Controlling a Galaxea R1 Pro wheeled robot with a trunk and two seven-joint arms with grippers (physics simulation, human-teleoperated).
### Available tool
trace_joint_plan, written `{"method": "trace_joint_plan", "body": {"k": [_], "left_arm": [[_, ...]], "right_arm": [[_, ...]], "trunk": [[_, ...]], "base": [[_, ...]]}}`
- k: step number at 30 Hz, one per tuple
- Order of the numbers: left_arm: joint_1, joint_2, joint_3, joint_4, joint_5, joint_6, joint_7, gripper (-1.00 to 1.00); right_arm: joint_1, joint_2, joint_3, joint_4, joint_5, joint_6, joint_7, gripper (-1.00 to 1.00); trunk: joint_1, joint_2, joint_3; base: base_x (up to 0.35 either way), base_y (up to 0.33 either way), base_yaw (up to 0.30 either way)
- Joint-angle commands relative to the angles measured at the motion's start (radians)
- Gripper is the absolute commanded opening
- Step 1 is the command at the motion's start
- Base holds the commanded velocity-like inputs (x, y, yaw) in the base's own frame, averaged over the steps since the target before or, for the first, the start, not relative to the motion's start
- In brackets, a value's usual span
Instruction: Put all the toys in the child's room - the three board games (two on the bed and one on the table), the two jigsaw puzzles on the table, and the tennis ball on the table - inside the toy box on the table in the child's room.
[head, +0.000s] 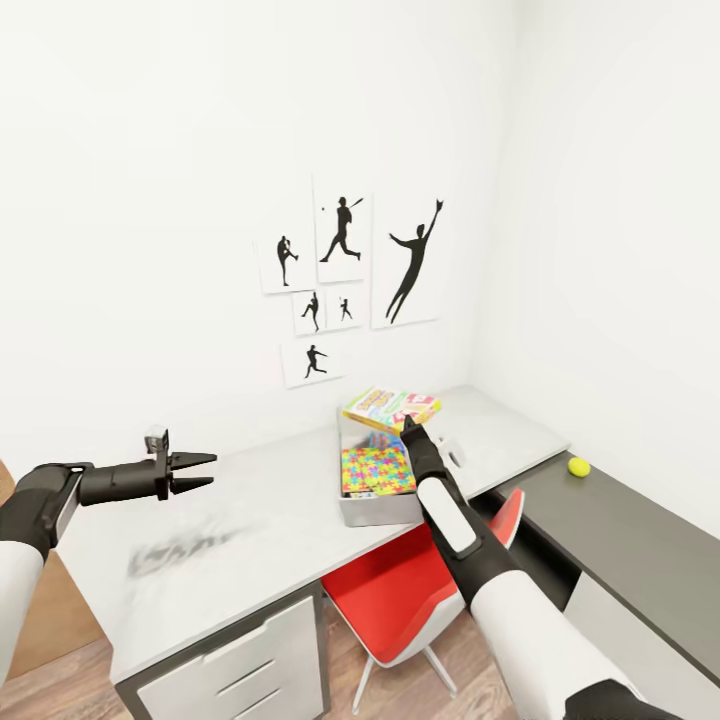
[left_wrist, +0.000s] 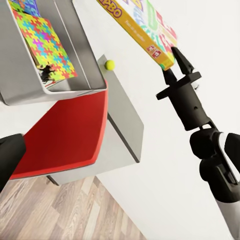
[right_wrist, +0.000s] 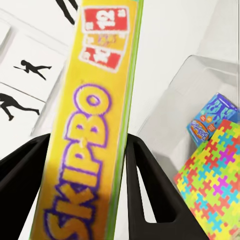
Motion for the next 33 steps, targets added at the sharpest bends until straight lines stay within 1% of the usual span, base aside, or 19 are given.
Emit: {"method": "trace_joint_plan", "body": {"k": [1,3,5,8,13,30,33], "left_arm": [[0.000,0.000,0.004,-0.001,-0.010,0.011,-0.008,1.00],[0.000,0.000,0.004,-0.001,-0.010,0.011,-0.008,1.00],[0.000,0.001,0.004,-0.001,-0.010,0.010,-0.008,1.00],[0.000,0.000,0.004,-0.001,-0.010,0.010,-0.008,1.00],[0.000,0.000,0.004,-0.001,-0.010,0.010,-0.008,1.00],[0.000,0.000,0.004,-0.001,-0.010,0.011,-0.008,1.00],[0.000,0.000,0.004,-0.001,-0.010,0.011,-0.008,1.00]], "right_arm": [[-0.002,0.000,0.003,0.001,-0.008,-0.007,-0.008,-1.00],[-0.003,0.000,0.004,0.004,-0.009,-0.010,-0.031,-1.00],[-0.004,0.000,0.004,0.006,-0.010,-0.040,-0.044,-1.00],[-0.004,0.000,0.005,0.009,-0.011,-0.099,-0.052,-1.00],[-0.004,0.000,0.005,0.034,-0.014,-0.130,-0.054,-1.00],[-0.004,0.000,0.006,0.042,-0.016,-0.125,-0.057,-1.00],[-0.006,0.000,0.006,0.060,-0.016,-0.128,-0.057,-1.00]], "trunk": [[0.001,-0.001,-0.001],[0.001,-0.001,-0.001],[0.001,-0.001,-0.001],[0.001,-0.001,-0.001],[0.001,-0.001,-0.001],[0.001,-0.001,-0.001],[0.001,-0.001,-0.001]], "base": [[0.000,0.045,0.000],[0.000,0.023,0.000],[0.000,0.010,0.000],[0.000,0.003,0.000],[0.071,0.041,0.000],[0.066,0.011,0.000],[0.029,0.007,0.000]]}}
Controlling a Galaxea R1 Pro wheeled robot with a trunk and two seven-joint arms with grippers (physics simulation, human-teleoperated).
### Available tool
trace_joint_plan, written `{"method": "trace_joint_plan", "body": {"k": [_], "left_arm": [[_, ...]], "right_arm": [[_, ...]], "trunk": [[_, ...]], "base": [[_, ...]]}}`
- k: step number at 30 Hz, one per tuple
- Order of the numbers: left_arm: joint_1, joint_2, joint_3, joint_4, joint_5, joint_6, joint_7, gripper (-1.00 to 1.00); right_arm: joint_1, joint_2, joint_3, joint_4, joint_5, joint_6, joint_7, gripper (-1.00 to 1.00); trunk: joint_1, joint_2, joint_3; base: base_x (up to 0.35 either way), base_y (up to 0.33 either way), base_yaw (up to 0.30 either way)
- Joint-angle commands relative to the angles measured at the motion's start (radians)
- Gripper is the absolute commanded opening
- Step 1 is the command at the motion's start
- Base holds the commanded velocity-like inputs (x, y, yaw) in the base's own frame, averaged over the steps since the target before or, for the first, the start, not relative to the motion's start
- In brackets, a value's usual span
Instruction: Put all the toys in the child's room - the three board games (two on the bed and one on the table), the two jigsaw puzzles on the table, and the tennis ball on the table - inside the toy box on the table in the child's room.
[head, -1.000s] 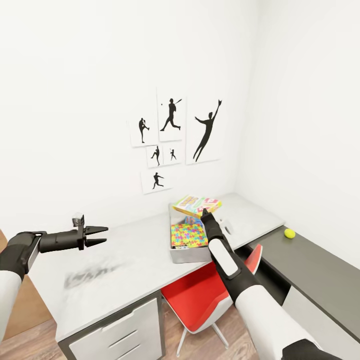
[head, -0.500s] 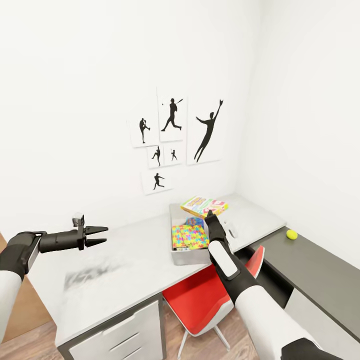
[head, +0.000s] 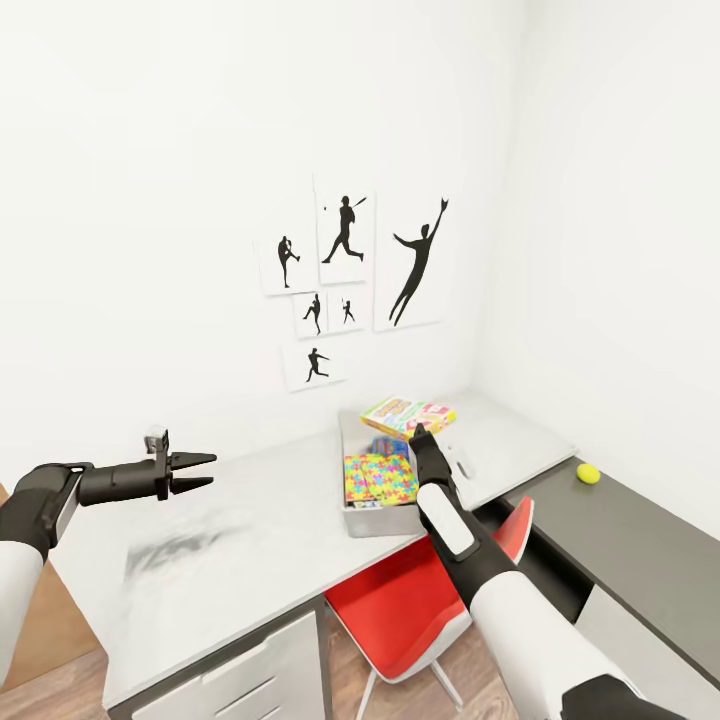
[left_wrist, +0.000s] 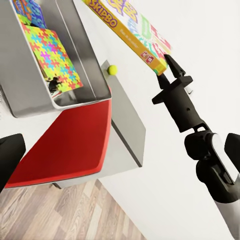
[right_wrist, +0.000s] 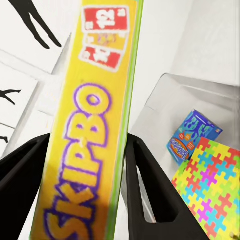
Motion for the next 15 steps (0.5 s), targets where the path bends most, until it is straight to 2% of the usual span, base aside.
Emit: {"method": "trace_joint_plan", "body": {"k": [1,8,15], "left_arm": [[-0.001,0.000,0.004,-0.001,-0.010,0.010,-0.008,1.00],[-0.001,-0.003,0.004,-0.001,-0.009,0.010,-0.008,1.00],[-0.001,-0.002,0.004,-0.001,-0.009,0.011,-0.008,1.00]], "right_arm": [[-0.002,0.000,0.003,0.006,-0.005,-0.007,-0.003,-1.00],[-0.004,0.000,0.004,0.041,-0.005,-0.015,-0.002,-1.00],[-0.004,0.000,0.004,0.053,-0.005,-0.068,-0.003,-1.00]], "trunk": [[0.001,-0.001,-0.001],[0.001,-0.001,-0.001],[0.001,-0.001,-0.001]], "base": [[0.010,0.002,0.000],[0.002,0.003,0.000],[0.000,0.103,0.000]]}}
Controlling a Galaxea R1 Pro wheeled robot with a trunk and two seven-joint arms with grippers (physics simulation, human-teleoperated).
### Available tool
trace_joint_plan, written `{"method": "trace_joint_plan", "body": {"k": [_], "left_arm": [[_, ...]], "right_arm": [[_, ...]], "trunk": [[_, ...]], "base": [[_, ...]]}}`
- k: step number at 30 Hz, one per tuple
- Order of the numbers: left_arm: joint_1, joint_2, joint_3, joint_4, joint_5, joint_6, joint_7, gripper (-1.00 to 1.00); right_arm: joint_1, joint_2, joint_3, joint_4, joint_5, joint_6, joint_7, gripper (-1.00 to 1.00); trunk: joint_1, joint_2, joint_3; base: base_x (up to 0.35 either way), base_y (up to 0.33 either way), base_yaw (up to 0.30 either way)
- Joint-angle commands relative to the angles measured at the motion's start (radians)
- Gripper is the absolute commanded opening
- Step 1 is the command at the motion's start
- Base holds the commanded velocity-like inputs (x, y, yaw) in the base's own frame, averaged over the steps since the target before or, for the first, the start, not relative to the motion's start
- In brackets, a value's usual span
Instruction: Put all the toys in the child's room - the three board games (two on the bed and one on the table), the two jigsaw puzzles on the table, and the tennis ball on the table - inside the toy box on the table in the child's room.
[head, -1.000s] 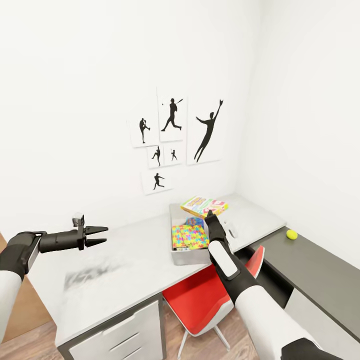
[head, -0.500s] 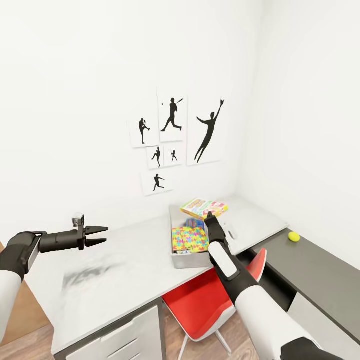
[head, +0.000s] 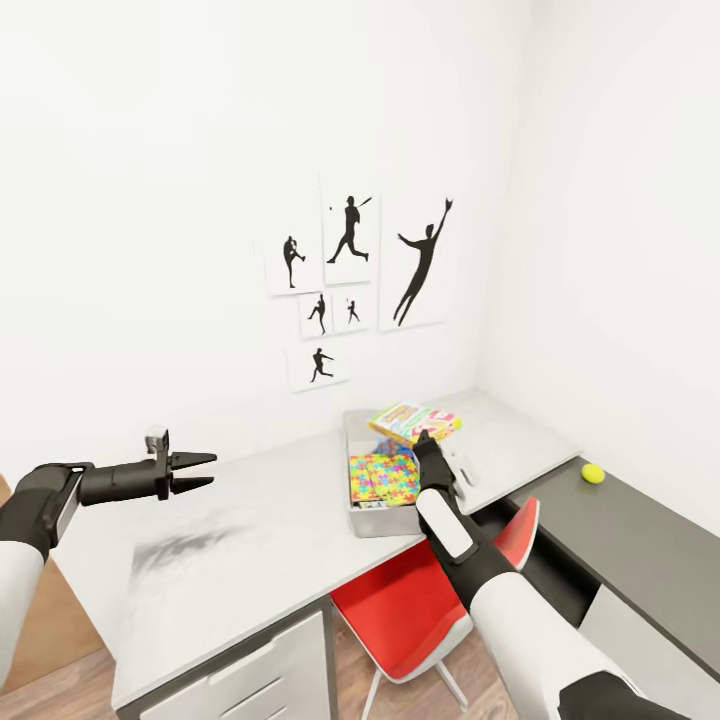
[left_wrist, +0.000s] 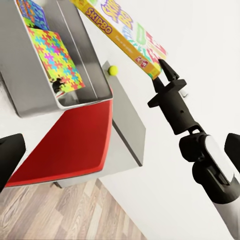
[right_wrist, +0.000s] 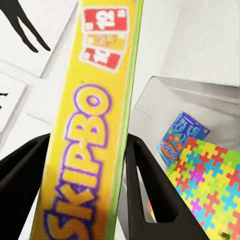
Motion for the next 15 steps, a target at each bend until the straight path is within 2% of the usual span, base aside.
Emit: {"method": "trace_joint_plan", "body": {"k": [1,6,15], "left_arm": [[0.000,0.000,0.004,-0.001,-0.011,0.010,-0.008,1.00],[0.000,0.000,0.004,-0.001,-0.011,0.011,-0.008,1.00],[0.000,0.000,0.004,-0.001,-0.011,0.012,-0.008,1.00]], "right_arm": [[-0.001,0.000,0.003,0.000,-0.005,-0.010,-0.004,-1.00],[-0.001,0.000,0.004,0.001,-0.006,-0.017,-0.005,-1.00],[-0.001,0.000,0.005,0.000,-0.006,-0.019,-0.005,-1.00]], "trunk": [[0.001,-0.001,-0.001],[0.001,-0.001,-0.001],[0.001,-0.001,-0.001]], "base": [[0.000,0.033,0.000],[0.000,0.084,0.000],[0.000,0.256,0.000]]}}
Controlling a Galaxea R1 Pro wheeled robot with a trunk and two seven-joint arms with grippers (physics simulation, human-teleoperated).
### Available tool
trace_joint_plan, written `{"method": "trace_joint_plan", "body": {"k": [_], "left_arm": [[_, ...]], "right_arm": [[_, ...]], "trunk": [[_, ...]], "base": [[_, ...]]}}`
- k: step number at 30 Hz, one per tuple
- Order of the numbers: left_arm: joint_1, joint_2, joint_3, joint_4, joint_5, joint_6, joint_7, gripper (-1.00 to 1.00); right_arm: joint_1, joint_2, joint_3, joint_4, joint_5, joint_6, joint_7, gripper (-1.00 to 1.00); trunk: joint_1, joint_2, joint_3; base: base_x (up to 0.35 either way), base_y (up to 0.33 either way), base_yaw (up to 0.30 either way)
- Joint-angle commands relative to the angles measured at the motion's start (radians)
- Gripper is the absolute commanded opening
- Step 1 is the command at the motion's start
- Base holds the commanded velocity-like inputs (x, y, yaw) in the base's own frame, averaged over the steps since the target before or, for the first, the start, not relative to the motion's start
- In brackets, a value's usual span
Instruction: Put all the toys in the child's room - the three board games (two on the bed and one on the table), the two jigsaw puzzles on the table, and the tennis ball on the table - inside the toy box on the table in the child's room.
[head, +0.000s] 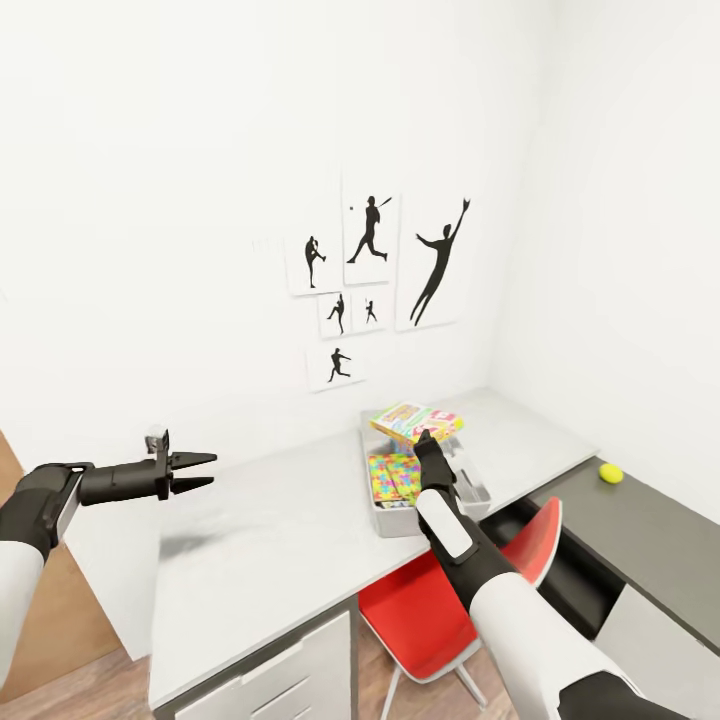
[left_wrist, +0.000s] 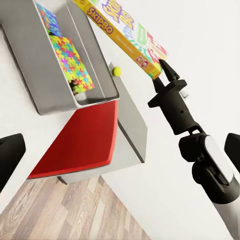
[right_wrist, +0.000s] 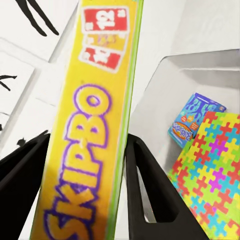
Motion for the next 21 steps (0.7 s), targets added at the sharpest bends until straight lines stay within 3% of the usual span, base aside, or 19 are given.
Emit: {"method": "trace_joint_plan", "body": {"k": [1,21], "left_arm": [[0.000,0.000,0.004,-0.001,-0.010,0.011,-0.008,1.00],[0.000,-0.003,0.004,-0.001,-0.010,0.011,-0.008,1.00]], "right_arm": [[-0.001,0.000,0.004,0.000,-0.004,-0.006,-0.004,-1.00],[-0.008,0.000,0.005,-0.001,-0.005,-0.007,-0.004,-1.00]], "trunk": [[0.001,-0.001,-0.001],[0.001,-0.001,-0.001]], "base": [[0.000,0.154,0.000],[0.000,0.085,0.000]]}}
